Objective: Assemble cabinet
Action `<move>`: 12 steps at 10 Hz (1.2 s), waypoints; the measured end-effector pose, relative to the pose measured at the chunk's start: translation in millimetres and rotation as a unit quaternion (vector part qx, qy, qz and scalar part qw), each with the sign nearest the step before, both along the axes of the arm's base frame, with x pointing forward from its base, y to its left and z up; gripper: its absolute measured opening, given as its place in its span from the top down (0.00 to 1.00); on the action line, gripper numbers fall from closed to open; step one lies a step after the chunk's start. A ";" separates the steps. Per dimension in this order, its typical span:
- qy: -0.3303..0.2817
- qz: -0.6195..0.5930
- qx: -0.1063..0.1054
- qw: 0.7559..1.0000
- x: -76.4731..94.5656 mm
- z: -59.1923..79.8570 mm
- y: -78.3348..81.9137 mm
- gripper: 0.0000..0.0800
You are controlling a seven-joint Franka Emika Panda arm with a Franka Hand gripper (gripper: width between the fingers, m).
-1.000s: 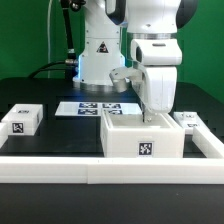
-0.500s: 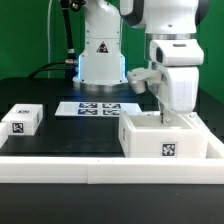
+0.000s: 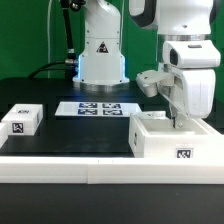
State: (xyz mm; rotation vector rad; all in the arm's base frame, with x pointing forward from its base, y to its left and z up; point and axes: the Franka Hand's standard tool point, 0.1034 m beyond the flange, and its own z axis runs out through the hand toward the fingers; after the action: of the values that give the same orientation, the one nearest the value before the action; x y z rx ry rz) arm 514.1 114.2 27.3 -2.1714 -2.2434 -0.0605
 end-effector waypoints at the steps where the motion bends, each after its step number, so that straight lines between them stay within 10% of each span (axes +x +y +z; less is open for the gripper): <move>1: 0.001 -0.006 0.000 1.000 -0.7 -0.2 0.7 0.96; 2: 0.001 -0.007 0.000 1.000 -0.7 -0.4 -0.2 0.96; 3: 0.001 -0.007 0.000 1.000 -0.6 -0.4 -0.7 0.67; 6: 0.001 -0.008 0.000 1.000 -0.7 -0.5 -1.3 0.46; 8: 0.001 -0.008 0.000 1.000 -0.7 -0.6 -1.6 0.08; 12: 0.001 -0.009 0.000 1.000 -0.7 -0.6 -2.4 0.01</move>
Offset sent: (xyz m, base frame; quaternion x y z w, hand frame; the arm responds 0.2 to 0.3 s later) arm 0.0000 0.0000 0.0000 0.0000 0.0000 0.0000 1.0000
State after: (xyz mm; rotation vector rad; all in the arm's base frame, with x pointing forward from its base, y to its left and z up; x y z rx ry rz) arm 513.5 111.8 26.6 -2.1905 -2.2226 -0.0585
